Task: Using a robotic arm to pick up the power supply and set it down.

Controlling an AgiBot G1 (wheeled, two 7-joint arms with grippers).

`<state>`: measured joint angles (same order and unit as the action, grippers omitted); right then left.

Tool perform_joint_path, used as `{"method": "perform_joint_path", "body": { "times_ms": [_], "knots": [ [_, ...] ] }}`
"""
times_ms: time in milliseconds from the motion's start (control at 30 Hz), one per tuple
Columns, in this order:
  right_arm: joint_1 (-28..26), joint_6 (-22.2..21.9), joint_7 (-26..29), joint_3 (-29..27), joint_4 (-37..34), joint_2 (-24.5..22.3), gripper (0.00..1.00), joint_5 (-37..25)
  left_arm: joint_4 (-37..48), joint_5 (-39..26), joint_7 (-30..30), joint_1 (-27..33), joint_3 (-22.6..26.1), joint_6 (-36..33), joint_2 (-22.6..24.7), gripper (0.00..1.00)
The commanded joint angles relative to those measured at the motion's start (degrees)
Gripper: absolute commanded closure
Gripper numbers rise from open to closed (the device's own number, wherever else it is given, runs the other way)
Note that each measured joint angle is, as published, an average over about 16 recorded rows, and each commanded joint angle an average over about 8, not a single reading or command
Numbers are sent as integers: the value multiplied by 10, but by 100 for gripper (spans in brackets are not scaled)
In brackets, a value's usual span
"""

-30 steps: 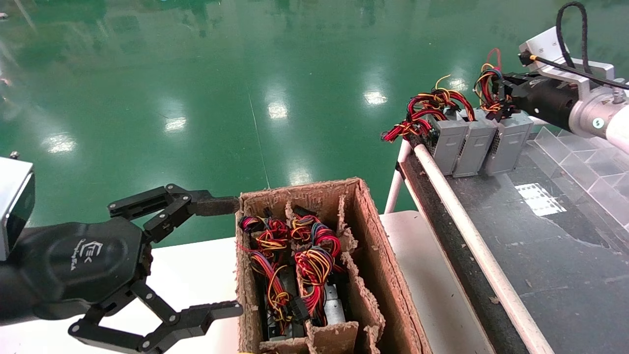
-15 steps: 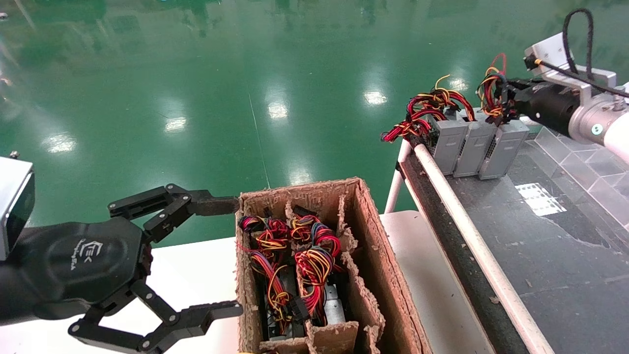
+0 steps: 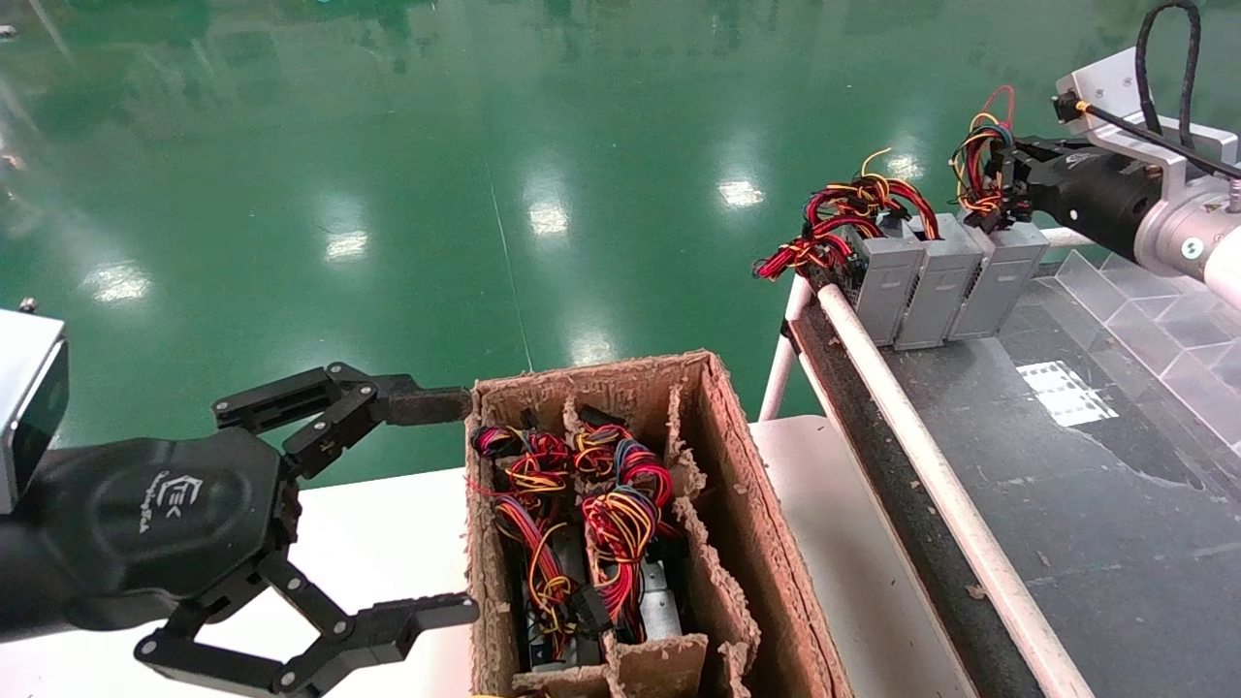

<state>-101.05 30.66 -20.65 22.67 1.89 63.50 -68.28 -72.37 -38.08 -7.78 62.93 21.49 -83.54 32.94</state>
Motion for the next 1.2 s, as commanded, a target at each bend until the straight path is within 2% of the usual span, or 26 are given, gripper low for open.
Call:
{"method": "perform_joint_path", "body": {
  "times_ms": [33, 133, 167, 400, 433, 1200],
  "knots": [
    [3, -1, -4, -4, 2, -1, 100, 5, 0, 0, 0, 0, 0, 0, 0, 0],
    [9, 16, -11, -10, 6, -3, 100, 14, 0, 0, 0, 0, 0, 0, 0, 0],
    [11, 24, -14, -11, 7, -4, 94, 17, 0, 0, 0, 0, 0, 0, 0, 0],
    [23, 72, -35, -21, 8, -14, 7, 31, 0, 0, 0, 0, 0, 0, 0, 0],
    [24, 74, -38, -22, 7, -15, 0, 32, 0, 0, 0, 0, 0, 0, 0, 0],
    [26, 81, -75, -34, -10, -20, 0, 49, 0, 0, 0, 0, 0, 0, 0, 0]
  ]
}}
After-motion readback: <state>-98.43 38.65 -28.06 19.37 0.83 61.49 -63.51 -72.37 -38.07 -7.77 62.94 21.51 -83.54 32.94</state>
